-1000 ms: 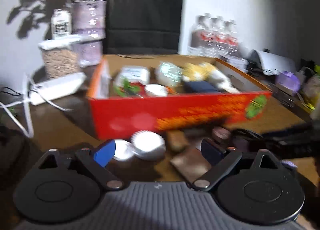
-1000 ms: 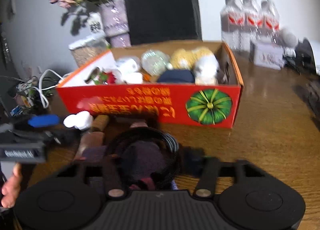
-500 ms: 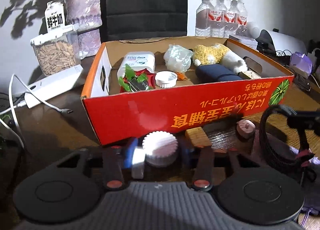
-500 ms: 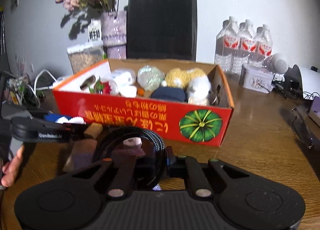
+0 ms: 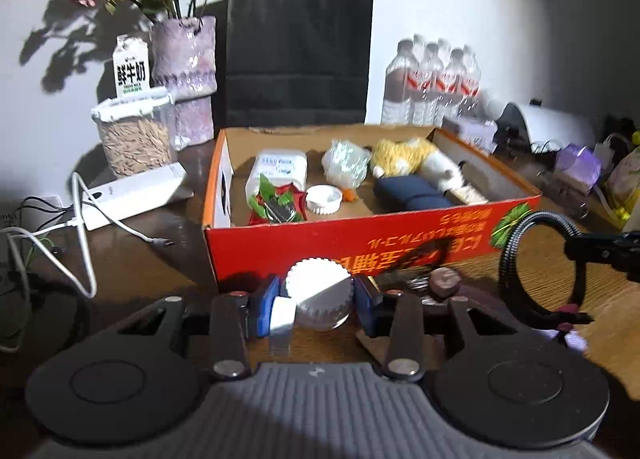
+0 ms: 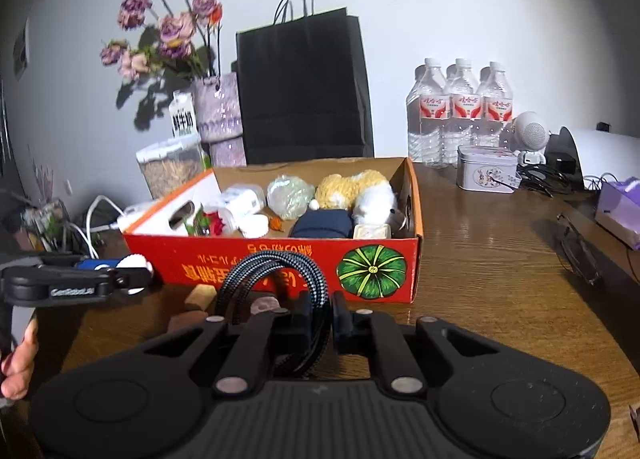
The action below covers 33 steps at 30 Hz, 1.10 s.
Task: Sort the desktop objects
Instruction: 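Carry the ridged lid and cable coil into the box and open both grippers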
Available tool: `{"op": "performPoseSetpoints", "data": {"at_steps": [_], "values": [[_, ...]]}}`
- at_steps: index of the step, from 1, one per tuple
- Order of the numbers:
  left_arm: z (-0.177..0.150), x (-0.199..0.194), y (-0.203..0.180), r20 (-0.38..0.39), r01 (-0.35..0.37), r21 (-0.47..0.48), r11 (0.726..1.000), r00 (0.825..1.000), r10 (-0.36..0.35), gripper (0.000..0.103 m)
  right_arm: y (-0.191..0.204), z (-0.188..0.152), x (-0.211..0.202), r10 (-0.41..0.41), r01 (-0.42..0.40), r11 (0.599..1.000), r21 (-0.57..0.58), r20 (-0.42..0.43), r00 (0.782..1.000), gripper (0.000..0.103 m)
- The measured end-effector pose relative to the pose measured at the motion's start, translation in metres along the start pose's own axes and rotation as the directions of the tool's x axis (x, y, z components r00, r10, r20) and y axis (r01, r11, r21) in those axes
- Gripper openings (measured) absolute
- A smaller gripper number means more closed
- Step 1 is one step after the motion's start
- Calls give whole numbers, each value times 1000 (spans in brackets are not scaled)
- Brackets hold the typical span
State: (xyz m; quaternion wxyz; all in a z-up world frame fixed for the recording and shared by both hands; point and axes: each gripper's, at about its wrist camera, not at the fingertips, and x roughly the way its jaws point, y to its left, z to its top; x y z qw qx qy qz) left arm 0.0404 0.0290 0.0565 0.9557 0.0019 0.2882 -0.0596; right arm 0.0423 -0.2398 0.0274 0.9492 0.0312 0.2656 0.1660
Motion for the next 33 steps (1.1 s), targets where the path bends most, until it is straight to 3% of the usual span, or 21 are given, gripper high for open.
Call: {"op": "performPoseSetpoints", "data": {"at_steps": [9, 18, 27, 33], "values": [[-4, -55, -9, 64, 38, -34, 999, 997, -35, 40, -5, -8, -28, 35, -37, 998, 55, 23, 999, 9], [2, -75, -15, 112, 56, -22, 998, 992, -53, 40, -2, -10, -45, 22, -25, 998, 55, 44, 999, 9], [11, -66, -13, 116, 74, -13, 997, 991, -72, 40, 1, -1, -42, 21, -23, 999, 34, 51, 998, 9], [51, -17, 2, 68, 107, -36, 994, 992, -105, 40, -6, 41, -9, 50, -51, 999, 9, 62, 997, 9]]}}
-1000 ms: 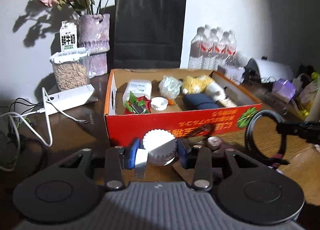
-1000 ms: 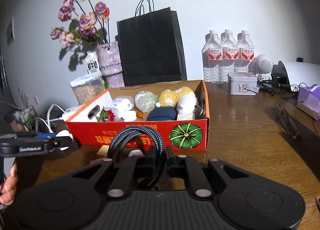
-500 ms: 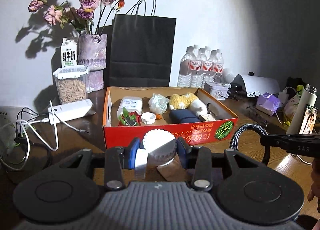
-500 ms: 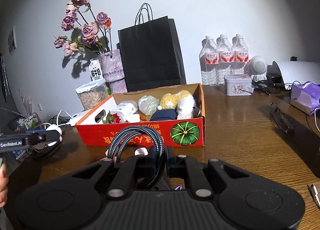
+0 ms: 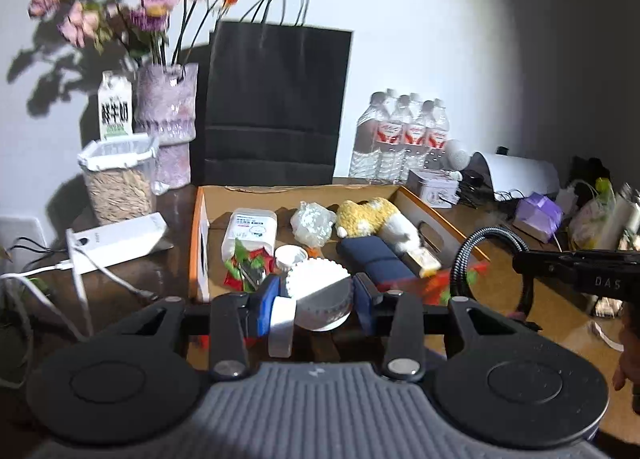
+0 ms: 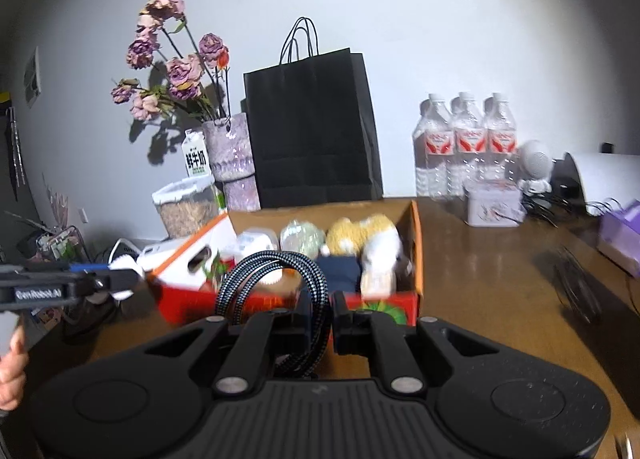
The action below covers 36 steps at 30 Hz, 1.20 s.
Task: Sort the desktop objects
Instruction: 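Carry the ridged lid and cable coil into the box and open both grippers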
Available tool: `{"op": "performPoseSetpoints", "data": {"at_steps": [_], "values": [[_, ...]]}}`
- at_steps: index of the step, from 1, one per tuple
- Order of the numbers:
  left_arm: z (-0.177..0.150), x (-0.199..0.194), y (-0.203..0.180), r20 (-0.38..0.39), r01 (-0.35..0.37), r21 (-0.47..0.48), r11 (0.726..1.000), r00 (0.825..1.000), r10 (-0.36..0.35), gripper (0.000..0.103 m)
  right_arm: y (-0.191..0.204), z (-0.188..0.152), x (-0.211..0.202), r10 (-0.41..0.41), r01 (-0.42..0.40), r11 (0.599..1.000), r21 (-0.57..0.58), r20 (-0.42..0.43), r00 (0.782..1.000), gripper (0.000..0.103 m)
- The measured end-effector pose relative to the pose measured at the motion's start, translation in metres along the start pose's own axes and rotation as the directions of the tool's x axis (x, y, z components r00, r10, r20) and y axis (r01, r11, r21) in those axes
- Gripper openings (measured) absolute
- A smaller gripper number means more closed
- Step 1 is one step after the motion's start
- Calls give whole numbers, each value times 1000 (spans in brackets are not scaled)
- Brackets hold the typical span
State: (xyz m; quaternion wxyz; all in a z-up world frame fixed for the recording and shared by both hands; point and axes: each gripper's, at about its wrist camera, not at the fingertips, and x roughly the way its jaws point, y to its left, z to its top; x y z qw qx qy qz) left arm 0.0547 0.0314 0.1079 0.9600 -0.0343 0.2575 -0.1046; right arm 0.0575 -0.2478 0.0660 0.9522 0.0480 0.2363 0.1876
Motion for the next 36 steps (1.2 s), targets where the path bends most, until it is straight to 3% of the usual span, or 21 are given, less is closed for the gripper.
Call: {"op": "performPoseSetpoints", "data": {"at_steps": [5, 11, 17, 20, 22, 26, 28, 31, 33, 36], "values": [[29, 55, 15, -65, -41, 31, 999, 997, 43, 40, 1, 35, 65, -9, 8, 1000, -21, -56, 998, 9], [31, 105, 42, -192, -73, 50, 996, 978, 81, 41, 5, 67, 160, -22, 29, 999, 36, -187, 982, 9], [22, 130, 51, -274, -66, 66, 996, 958, 81, 41, 35, 57, 231, -42, 34, 999, -31, -335, 941, 9], [22, 133, 47, -296, -55, 79, 995, 952, 76, 42, 48, 46, 237, 0, -23, 998, -51, -419, 908, 10], [24, 134, 47, -298, -65, 77, 995, 951, 85, 45, 54, 41, 233, -8, -29, 997, -78, -436, 900, 10], [33, 129, 49, -282, -78, 21, 997, 956, 80, 52, 49, 51, 214, -39, 5, 996, -87, -402, 915, 29], [37, 124, 45, -268, -99, 17, 995, 958, 100, 71, 47, 57, 203, -66, 26, 994, -110, -382, 922, 33], [42, 112, 36, -241, -137, 21, 990, 961, 138, 92, 47, 60, 189, -109, 57, 986, -158, -343, 933, 53], [43, 103, 30, -212, -177, 17, 984, 961, 176, 98, 44, 60, 179, -137, 85, 980, -179, -306, 942, 71], [42, 89, 21, -172, -220, 36, 975, 959, 223, 103, 36, 58, 161, -170, 126, 974, -187, -239, 956, 84]]}}
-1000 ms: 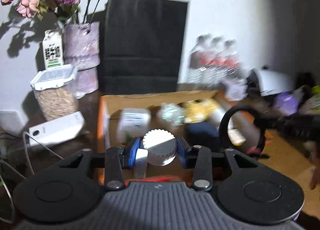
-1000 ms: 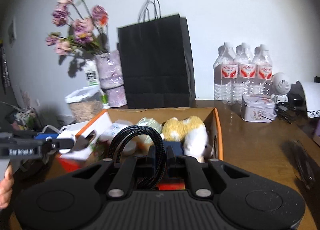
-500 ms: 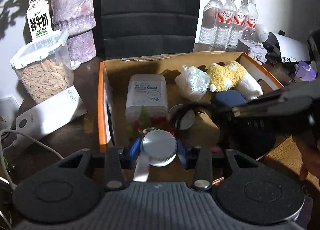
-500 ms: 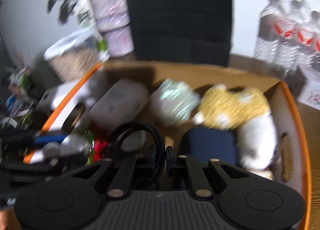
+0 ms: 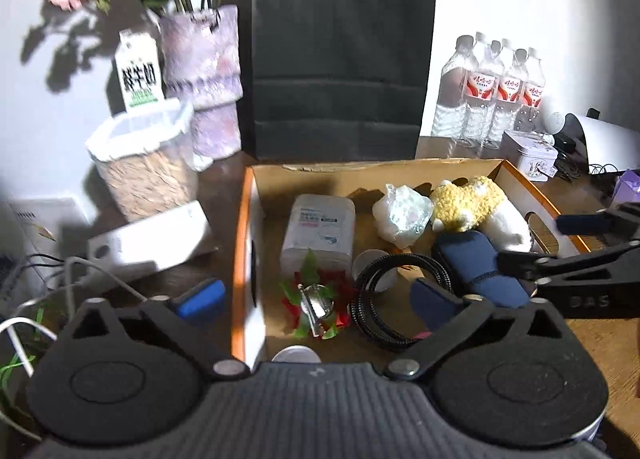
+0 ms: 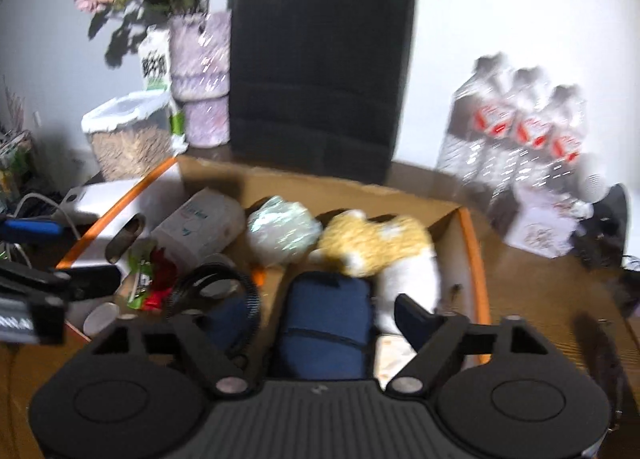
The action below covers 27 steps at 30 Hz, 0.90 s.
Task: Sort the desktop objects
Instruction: 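Carry the ridged lid and cable coil into the box and open both grippers, then withdraw both grippers from the box toward the purple cloth bag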
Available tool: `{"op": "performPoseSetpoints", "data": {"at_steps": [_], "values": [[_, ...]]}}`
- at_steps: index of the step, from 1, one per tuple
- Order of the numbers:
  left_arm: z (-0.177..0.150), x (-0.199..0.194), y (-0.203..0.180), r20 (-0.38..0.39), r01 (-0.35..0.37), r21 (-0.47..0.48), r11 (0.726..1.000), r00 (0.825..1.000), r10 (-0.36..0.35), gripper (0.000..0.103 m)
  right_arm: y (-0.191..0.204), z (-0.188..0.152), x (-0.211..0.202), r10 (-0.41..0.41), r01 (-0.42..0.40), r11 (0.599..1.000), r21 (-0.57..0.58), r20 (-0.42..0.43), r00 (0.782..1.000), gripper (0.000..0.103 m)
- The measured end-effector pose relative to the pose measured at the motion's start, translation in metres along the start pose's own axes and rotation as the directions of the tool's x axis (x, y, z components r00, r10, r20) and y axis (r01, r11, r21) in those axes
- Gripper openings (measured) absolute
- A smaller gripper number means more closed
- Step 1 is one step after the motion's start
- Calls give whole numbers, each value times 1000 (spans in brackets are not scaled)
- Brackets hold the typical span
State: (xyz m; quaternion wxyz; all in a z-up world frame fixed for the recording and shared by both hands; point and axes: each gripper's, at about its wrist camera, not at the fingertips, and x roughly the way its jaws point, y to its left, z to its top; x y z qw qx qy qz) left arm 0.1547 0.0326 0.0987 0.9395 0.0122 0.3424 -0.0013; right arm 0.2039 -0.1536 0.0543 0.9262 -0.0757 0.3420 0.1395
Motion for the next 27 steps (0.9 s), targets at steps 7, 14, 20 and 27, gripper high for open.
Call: {"op": "performPoseSetpoints", "data": {"at_steps": [7, 14, 20, 27], "values": [[-23, -42, -12, 62, -24, -5, 1000, 998, 24, 103, -15, -31, -50, -27, 24, 999, 44, 79, 996, 93], [-91, -87, -30, 126, 19, 32, 999, 992, -23, 103, 0, -98, -92, 53, -57, 997, 54, 81, 995, 95], [-156, -110, -38, 137, 47, 1, 999, 989, -47, 103, 14, -160, -118, 128, -133, 990, 56, 76, 989, 95], [-199, -117, -32, 135, 47, -10, 999, 990, -45, 103, 23, -199, -141, 137, -142, 989, 30, 130, 982, 95]]}}
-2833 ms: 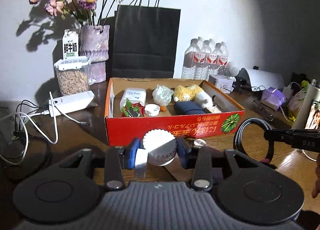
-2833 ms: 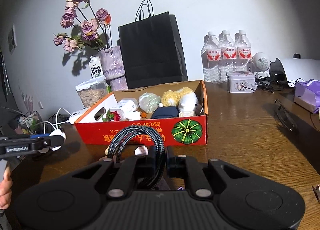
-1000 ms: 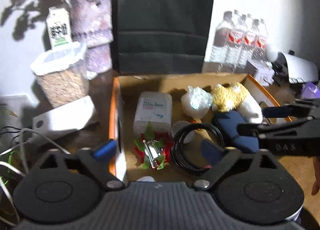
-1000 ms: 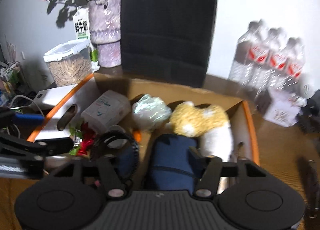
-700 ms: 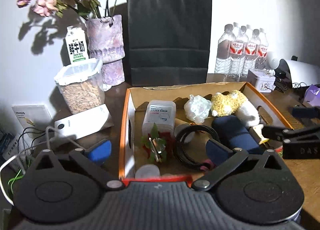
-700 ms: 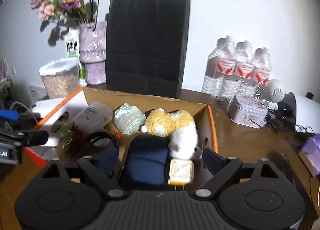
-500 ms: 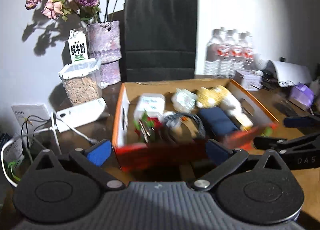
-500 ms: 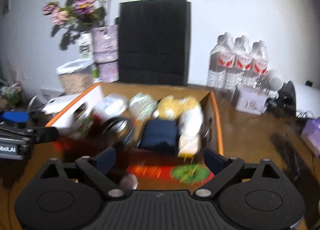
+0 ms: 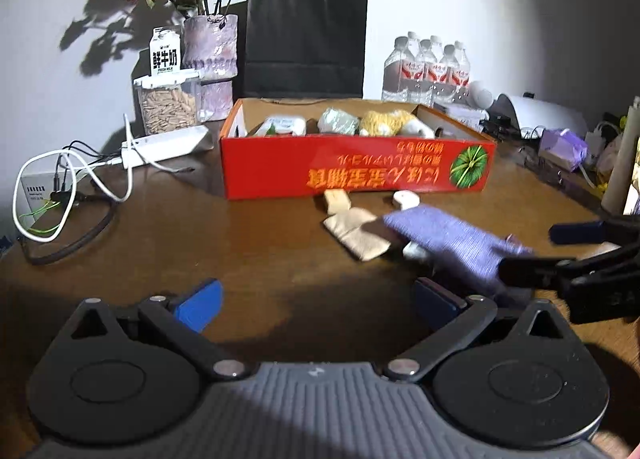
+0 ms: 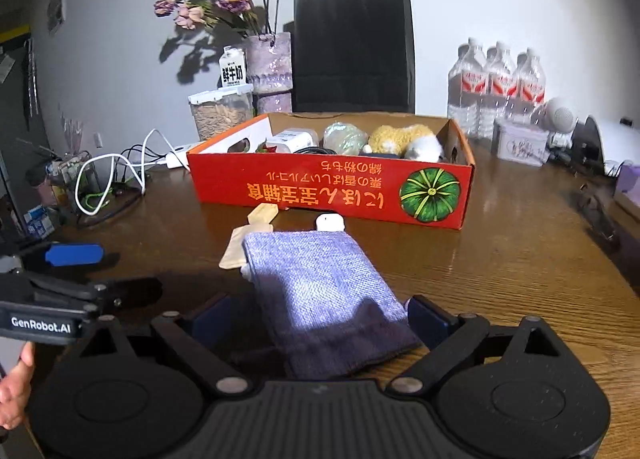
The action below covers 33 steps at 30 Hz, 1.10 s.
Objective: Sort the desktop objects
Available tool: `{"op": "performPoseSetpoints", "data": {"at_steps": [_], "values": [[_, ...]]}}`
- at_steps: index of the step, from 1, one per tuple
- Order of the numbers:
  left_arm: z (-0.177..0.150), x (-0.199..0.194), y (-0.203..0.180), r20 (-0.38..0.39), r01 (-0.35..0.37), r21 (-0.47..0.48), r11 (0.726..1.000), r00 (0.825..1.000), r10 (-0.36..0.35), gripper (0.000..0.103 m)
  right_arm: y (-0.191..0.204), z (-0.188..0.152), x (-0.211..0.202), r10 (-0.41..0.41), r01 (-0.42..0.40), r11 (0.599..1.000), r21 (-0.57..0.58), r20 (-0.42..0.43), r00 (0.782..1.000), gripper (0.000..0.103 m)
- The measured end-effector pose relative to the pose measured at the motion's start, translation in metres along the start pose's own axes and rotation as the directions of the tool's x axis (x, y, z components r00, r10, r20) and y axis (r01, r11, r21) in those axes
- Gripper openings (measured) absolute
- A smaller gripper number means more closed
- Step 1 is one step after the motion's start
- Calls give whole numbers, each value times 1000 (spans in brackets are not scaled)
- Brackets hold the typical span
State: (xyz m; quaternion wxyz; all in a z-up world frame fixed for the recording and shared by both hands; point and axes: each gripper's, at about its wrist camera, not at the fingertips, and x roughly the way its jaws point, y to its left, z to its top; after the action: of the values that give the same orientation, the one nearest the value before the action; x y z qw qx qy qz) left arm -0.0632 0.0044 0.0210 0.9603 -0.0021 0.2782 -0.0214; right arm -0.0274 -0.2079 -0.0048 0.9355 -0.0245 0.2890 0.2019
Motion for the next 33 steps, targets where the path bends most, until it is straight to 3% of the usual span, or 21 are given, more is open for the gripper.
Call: {"op": "performPoseSetpoints", "data": {"at_steps": [3, 11, 22, 33], "values": [[-3, 5, 8, -32, -22, -46, 999, 999, 21, 103, 1, -7, -1, -15, 15, 1000, -20, 10, 1000, 95], [-5, 15, 26, -77, 8, -161, 987, 997, -21, 103, -2, -16, -1, -33, 33, 999, -4, 38, 999, 95], [-5, 16, 15, -79, 11, -112, 994, 997, -20, 103, -18, -18, -2, -11, 5, 995, 98, 58, 998, 95], [-5, 17, 12, -89, 14, -101, 995, 996, -23, 103, -17, -18, -1, -11, 6, 995, 96, 52, 999, 95]]}}
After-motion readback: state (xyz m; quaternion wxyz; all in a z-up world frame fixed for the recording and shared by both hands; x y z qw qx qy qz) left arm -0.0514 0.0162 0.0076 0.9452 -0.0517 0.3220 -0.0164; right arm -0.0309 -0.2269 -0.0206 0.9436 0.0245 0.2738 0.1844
